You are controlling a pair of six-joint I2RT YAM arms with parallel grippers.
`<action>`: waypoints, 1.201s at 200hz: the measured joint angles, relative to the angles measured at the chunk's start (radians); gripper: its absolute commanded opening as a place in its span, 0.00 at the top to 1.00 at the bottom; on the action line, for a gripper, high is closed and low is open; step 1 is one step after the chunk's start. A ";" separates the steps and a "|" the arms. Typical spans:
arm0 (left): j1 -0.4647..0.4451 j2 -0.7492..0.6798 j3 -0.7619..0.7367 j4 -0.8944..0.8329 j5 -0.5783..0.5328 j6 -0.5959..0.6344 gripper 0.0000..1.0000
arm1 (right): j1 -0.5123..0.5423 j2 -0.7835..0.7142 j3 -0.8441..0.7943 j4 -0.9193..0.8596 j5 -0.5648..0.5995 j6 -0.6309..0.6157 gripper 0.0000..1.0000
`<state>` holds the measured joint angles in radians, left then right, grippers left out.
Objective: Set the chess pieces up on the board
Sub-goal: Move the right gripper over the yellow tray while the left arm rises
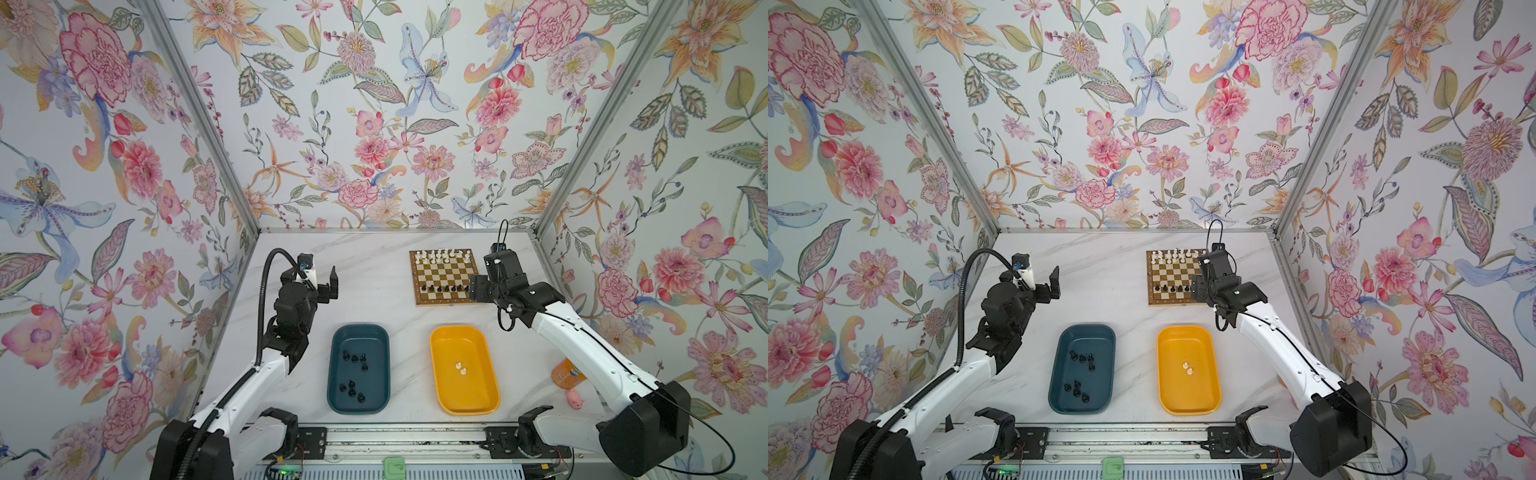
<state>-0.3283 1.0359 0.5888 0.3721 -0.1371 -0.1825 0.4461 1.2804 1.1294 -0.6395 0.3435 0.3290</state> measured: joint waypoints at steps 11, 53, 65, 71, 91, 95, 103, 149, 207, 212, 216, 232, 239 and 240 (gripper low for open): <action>-0.035 -0.021 0.001 -0.051 -0.001 -0.019 0.04 | 0.027 0.000 0.012 -0.055 -0.018 0.017 0.27; -0.171 -0.048 0.022 -0.211 0.002 -0.042 0.04 | 0.110 -0.018 0.026 -0.229 -0.105 0.095 0.42; -0.206 -0.046 0.034 -0.239 0.003 -0.042 0.05 | 0.127 -0.042 0.013 -0.249 -0.132 0.122 0.44; -0.224 -0.043 0.041 -0.248 0.003 -0.042 0.05 | 0.135 -0.058 -0.001 -0.257 -0.148 0.138 0.44; -0.267 -0.024 0.059 -0.261 0.024 -0.040 0.05 | 0.155 -0.114 -0.062 -0.279 -0.196 0.188 0.51; -0.278 -0.014 0.064 -0.261 0.029 -0.039 0.05 | 0.157 -0.121 -0.073 -0.284 -0.203 0.193 0.52; -0.293 0.000 0.070 -0.261 0.035 -0.039 0.05 | 0.164 -0.133 -0.099 -0.290 -0.215 0.211 0.53; -0.330 0.105 0.114 -0.273 0.087 -0.023 0.05 | 0.189 -0.143 -0.218 -0.282 -0.277 0.270 0.58; -0.330 0.179 0.200 -0.284 0.112 0.022 0.05 | 0.225 -0.063 -0.257 -0.203 -0.309 0.293 0.72; -0.330 0.184 0.205 -0.284 0.114 0.023 0.05 | 0.232 -0.050 -0.257 -0.196 -0.312 0.290 0.73; -0.330 0.188 0.208 -0.284 0.116 0.026 0.06 | 0.234 -0.043 -0.257 -0.193 -0.313 0.288 0.74; -0.330 0.203 0.216 -0.284 0.126 0.033 0.05 | 0.243 -0.013 -0.257 -0.182 -0.319 0.288 0.75; -0.330 0.208 0.217 -0.284 0.131 0.037 0.06 | 0.248 -0.006 -0.257 -0.179 -0.319 0.288 0.74; -0.330 0.209 0.218 -0.284 0.131 0.037 0.06 | 0.249 -0.004 -0.257 -0.179 -0.320 0.288 0.74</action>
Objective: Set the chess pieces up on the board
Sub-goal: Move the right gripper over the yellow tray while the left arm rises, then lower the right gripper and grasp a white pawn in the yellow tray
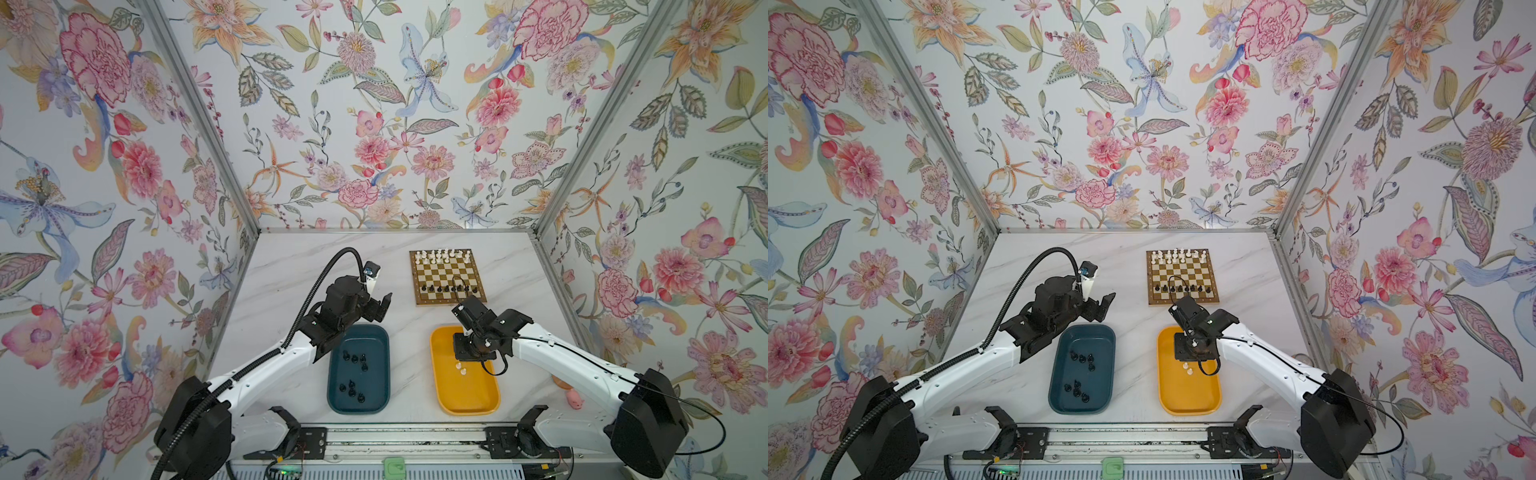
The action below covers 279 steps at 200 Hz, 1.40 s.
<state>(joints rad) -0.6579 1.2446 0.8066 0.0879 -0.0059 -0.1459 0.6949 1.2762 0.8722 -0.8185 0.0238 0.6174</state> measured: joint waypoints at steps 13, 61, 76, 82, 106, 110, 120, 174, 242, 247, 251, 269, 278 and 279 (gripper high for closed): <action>0.000 0.010 0.003 -0.002 0.004 0.005 0.06 | 0.010 0.003 -0.003 0.004 -0.002 0.000 0.74; 0.000 0.031 0.009 0.002 0.026 0.008 0.06 | 0.018 0.003 -0.031 0.021 -0.015 0.001 0.75; -0.001 0.036 0.009 0.001 0.027 0.008 0.06 | 0.018 0.004 -0.043 0.027 -0.017 0.001 0.75; -0.001 0.037 0.009 0.001 0.028 0.008 0.06 | 0.018 0.005 -0.047 0.029 -0.017 0.001 0.75; -0.001 0.037 0.009 0.002 0.029 0.008 0.06 | 0.018 0.024 -0.056 0.039 -0.020 0.001 0.76; -0.001 0.037 0.009 0.002 0.029 0.008 0.06 | 0.018 0.028 -0.057 0.042 -0.021 0.001 0.77; -0.001 0.037 0.008 0.002 0.029 0.008 0.06 | 0.018 0.038 -0.059 0.049 -0.023 0.001 0.77; -0.001 0.034 0.007 0.010 0.029 0.003 0.06 | 0.010 0.060 -0.085 0.081 -0.032 -0.001 0.78; -0.001 0.034 0.007 0.010 0.029 0.000 0.06 | -0.008 0.080 -0.097 0.107 -0.043 -0.005 0.77; -0.001 0.034 0.007 0.010 0.029 0.000 0.06 | -0.009 0.082 -0.097 0.107 -0.043 -0.007 0.77; -0.001 0.034 0.007 0.010 0.029 0.000 0.06 | -0.010 0.084 -0.097 0.107 -0.043 -0.007 0.77; -0.001 0.034 0.007 0.010 0.029 0.000 0.06 | -0.010 0.092 -0.100 0.110 -0.043 -0.008 0.77; -0.001 0.034 0.007 0.010 0.029 0.000 0.06 | -0.012 0.095 -0.101 0.110 -0.043 -0.010 0.77; -0.001 0.034 0.007 0.010 0.029 0.000 0.06 | -0.012 0.096 -0.101 0.110 -0.044 -0.010 0.77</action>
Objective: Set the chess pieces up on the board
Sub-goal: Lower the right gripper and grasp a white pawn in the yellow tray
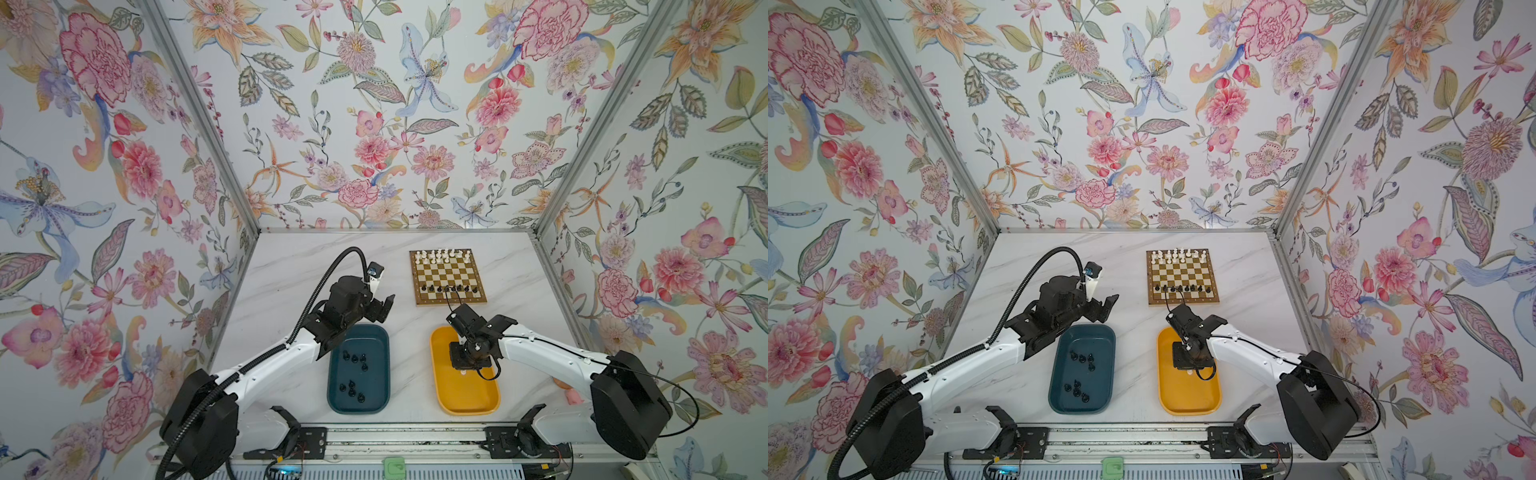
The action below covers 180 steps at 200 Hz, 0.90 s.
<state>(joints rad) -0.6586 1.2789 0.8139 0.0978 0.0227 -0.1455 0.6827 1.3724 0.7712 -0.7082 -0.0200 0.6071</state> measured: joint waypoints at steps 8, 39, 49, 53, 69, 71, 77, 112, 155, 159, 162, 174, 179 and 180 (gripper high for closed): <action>0.000 0.000 0.000 0.000 0.000 0.000 0.06 | 0.000 0.002 0.000 0.000 0.000 0.000 0.77; 0.000 0.000 0.000 0.000 0.000 0.000 0.06 | -0.005 0.016 0.000 0.007 0.000 0.000 0.78; 0.000 0.000 0.000 0.000 0.000 0.000 0.06 | -0.005 0.023 0.000 0.007 0.000 -0.001 0.79; 0.000 0.000 0.000 0.000 0.000 0.000 0.06 | -0.005 0.025 0.000 0.007 -0.001 -0.001 0.79; 0.000 0.000 0.000 0.000 0.000 0.000 0.06 | -0.006 0.031 0.000 0.008 -0.004 -0.003 0.79; 0.000 0.000 0.000 0.000 0.000 0.000 0.06 | -0.006 0.032 0.000 0.008 -0.004 -0.005 0.79; 0.000 0.000 0.000 0.000 0.000 0.000 0.06 | -0.006 0.032 0.000 0.009 -0.006 -0.005 0.80; 0.000 0.000 0.000 0.000 0.000 0.000 0.06 | -0.009 0.043 0.000 0.021 -0.014 -0.012 0.82; 0.000 0.000 -0.004 0.000 -0.003 0.004 0.06 | -0.011 0.052 0.000 0.025 -0.015 -0.016 0.87; 0.000 0.000 -0.004 0.000 -0.003 0.004 0.06 | -0.011 0.053 0.000 0.025 -0.015 -0.018 0.88; 0.000 0.000 -0.004 0.000 -0.003 0.005 0.06 | -0.011 0.054 0.000 0.025 -0.015 -0.018 0.88; 0.000 0.000 -0.004 0.000 -0.003 0.007 0.06 | -0.011 0.057 0.000 0.025 -0.015 -0.019 0.89; 0.000 0.000 -0.004 0.000 -0.003 0.008 0.06 | -0.011 0.058 0.000 0.025 -0.015 -0.019 0.90; 0.000 0.000 -0.004 0.000 -0.003 0.008 0.06 | -0.011 0.058 0.000 0.025 -0.015 -0.019 0.90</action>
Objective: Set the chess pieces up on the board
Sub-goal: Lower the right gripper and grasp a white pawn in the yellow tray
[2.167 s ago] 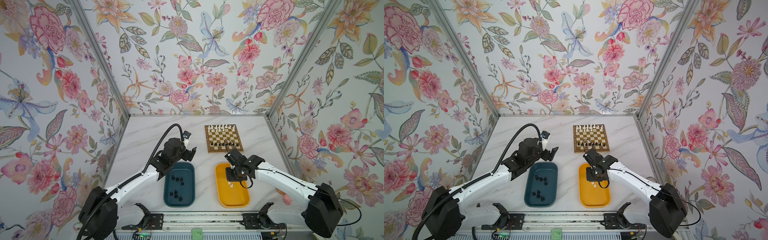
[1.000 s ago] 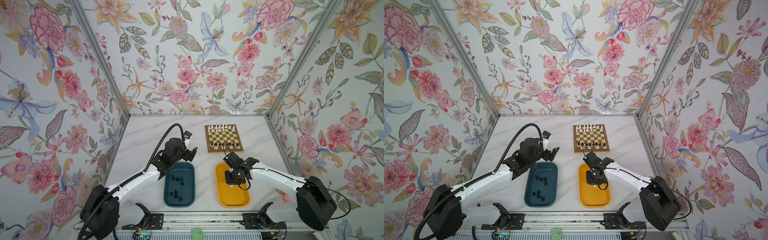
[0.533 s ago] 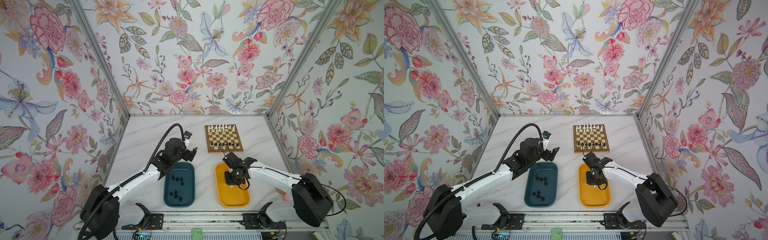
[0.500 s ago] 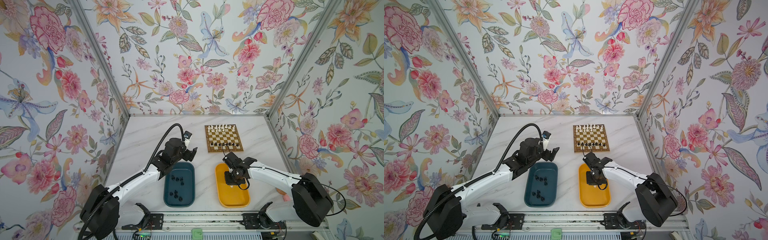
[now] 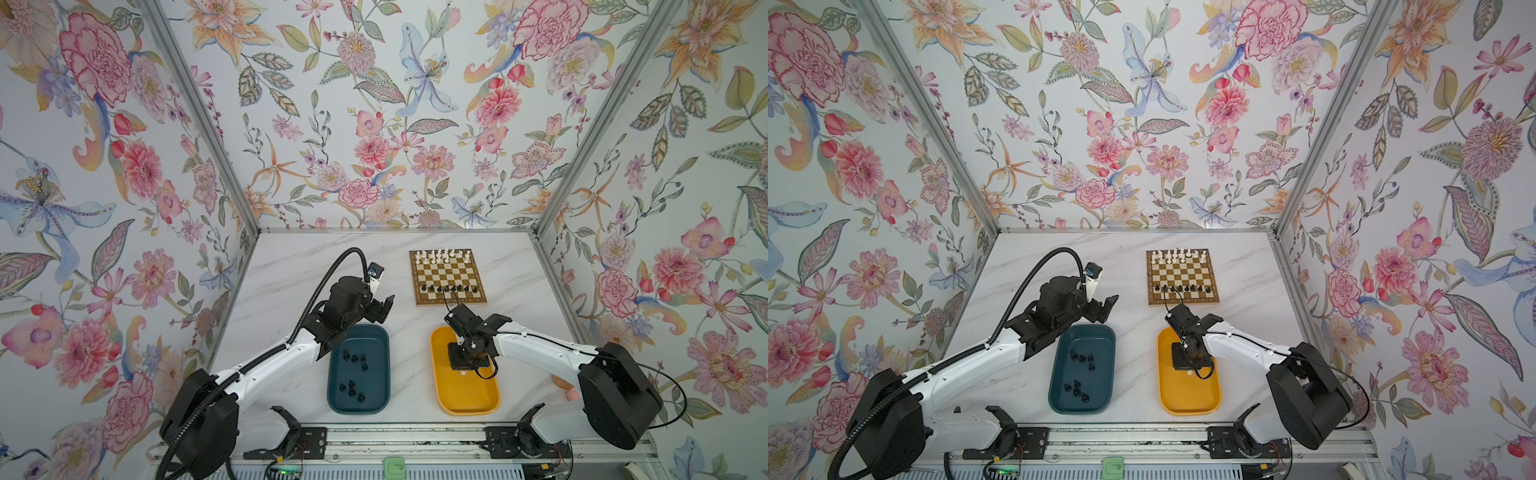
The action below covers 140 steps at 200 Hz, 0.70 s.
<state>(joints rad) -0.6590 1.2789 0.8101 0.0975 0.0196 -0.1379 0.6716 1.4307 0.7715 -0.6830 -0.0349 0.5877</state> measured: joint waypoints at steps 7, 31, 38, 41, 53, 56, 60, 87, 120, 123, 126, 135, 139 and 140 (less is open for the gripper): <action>0.000 0.000 0.000 0.000 0.000 0.000 0.06 | 0.000 0.001 0.000 0.000 0.000 0.000 0.91; 0.000 0.000 0.000 0.000 0.000 0.003 0.06 | -0.004 0.004 0.010 -0.005 0.000 -0.003 0.93; 0.000 0.000 0.000 0.000 0.000 0.005 0.06 | -0.005 0.005 0.016 -0.010 0.000 -0.004 0.94; 0.000 0.000 0.000 0.000 0.000 0.008 0.06 | -0.005 0.006 0.018 -0.011 0.000 -0.004 0.94; 0.000 0.003 0.000 0.000 0.000 0.013 0.06 | -0.006 0.006 0.035 -0.026 0.001 -0.007 0.95; 0.000 0.004 0.000 0.000 0.000 0.017 0.06 | -0.006 0.006 0.040 -0.031 0.001 -0.008 0.95; 0.000 0.006 0.002 0.000 0.000 0.018 0.06 | -0.006 0.006 0.048 -0.036 0.001 -0.008 0.94; 0.000 0.032 0.012 0.000 0.000 0.034 0.06 | -0.010 0.006 0.128 -0.080 0.011 -0.020 0.94; 0.000 0.075 0.055 -0.001 -0.001 0.056 0.06 | -0.057 0.006 0.270 -0.149 0.027 -0.058 0.95; 0.000 0.082 0.062 0.000 -0.001 0.059 0.06 | -0.061 0.006 0.279 -0.152 0.028 -0.060 0.95; 0.000 0.086 0.067 0.000 -0.002 0.061 0.06 | -0.068 0.007 0.293 -0.158 0.029 -0.065 0.94; 0.000 0.098 0.082 0.000 -0.005 0.069 0.06 | -0.089 0.012 0.338 -0.176 0.035 -0.077 0.95; 0.000 0.105 0.089 0.000 -0.007 0.071 0.06 | -0.098 0.016 0.357 -0.182 0.039 -0.085 0.95; 0.000 0.106 0.090 0.000 -0.008 0.072 0.06 | -0.100 0.018 0.362 -0.184 0.039 -0.086 0.94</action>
<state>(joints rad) -0.6590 1.3846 0.8997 0.0975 0.0120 -0.0658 0.5720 1.4483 1.1332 -0.8673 0.0044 0.5018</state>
